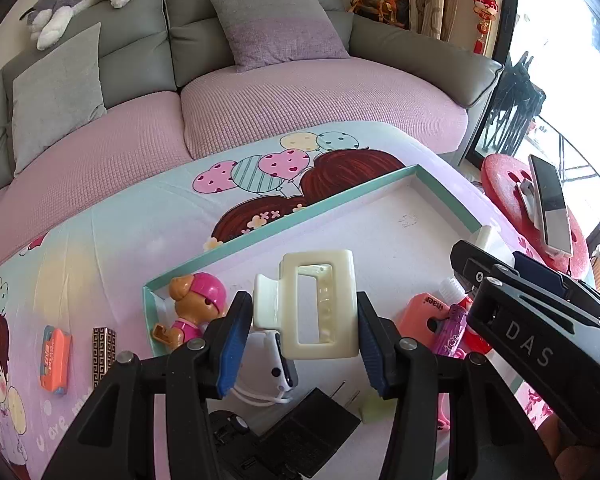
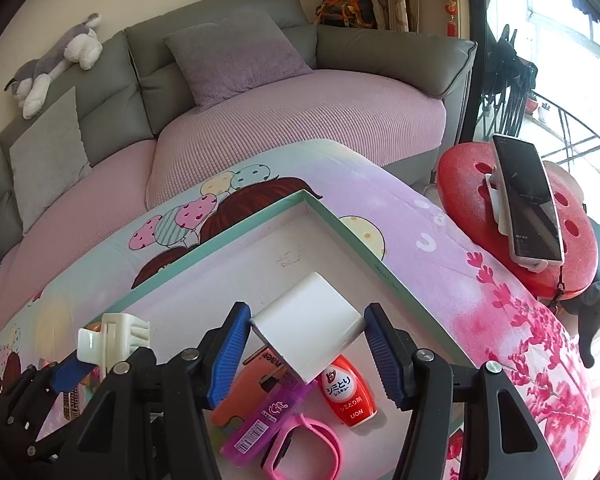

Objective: Organize rigid objects

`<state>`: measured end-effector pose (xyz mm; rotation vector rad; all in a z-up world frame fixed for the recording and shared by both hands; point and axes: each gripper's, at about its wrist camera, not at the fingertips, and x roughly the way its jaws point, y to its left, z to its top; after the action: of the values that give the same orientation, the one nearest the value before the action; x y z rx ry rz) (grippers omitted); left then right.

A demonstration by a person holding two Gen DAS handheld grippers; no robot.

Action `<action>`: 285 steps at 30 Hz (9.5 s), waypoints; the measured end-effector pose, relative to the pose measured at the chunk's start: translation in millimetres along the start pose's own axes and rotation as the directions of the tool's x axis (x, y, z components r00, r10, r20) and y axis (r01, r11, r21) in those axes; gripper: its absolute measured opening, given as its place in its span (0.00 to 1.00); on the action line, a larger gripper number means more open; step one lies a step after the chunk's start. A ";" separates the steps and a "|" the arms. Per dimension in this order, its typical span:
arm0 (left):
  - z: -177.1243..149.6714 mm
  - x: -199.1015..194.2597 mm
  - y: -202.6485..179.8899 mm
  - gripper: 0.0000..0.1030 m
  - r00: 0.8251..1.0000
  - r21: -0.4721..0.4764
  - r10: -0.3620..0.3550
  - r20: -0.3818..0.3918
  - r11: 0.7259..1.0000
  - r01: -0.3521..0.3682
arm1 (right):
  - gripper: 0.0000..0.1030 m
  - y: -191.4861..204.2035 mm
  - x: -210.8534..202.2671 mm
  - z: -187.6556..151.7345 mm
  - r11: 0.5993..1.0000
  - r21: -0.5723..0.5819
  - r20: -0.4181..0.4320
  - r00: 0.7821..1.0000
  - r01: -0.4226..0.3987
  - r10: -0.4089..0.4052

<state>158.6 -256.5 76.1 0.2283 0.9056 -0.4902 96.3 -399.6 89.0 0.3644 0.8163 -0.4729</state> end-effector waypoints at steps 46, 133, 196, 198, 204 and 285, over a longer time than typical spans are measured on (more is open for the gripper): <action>-35.6 -20.4 133.6 0.90 0.953 -0.333 0.293 -0.071 0.894 -0.300 | 0.77 39.8 11.4 -7.2 0.989 -0.148 -0.031 0.999 0.014 -0.019; -108.4 -30.2 280.3 0.90 0.944 -0.567 0.288 -0.159 0.756 -0.326 | 0.56 256.8 39.5 -114.3 0.819 -0.462 -0.200 0.940 -0.340 0.278; -67.1 -74.3 221.7 0.44 0.974 -0.490 0.210 0.080 0.860 -0.144 | 0.21 200.0 -17.7 -63.8 0.859 -0.332 -0.088 0.919 -0.390 0.383; -63.5 -76.9 215.6 0.44 0.975 -0.477 0.204 0.093 0.868 -0.136 | 0.21 193.1 -22.8 -58.5 0.868 -0.319 -0.071 0.923 -0.381 0.379; -49.0 -76.0 189.5 0.44 0.982 -0.418 0.146 0.118 0.904 -0.085 | 0.21 158.5 -27.6 -38.6 0.911 -0.254 -0.025 0.944 -0.324 0.329; -41.1 -9.3 134.8 0.91 0.975 -0.316 0.209 -0.079 0.922 -0.223 | 0.79 63.2 22.0 -24.4 0.982 -0.173 -0.121 0.991 -0.074 0.053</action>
<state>192.3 -120.7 56.9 0.0375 0.9767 -0.1269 128.2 -340.7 64.9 0.2543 0.9493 -0.3186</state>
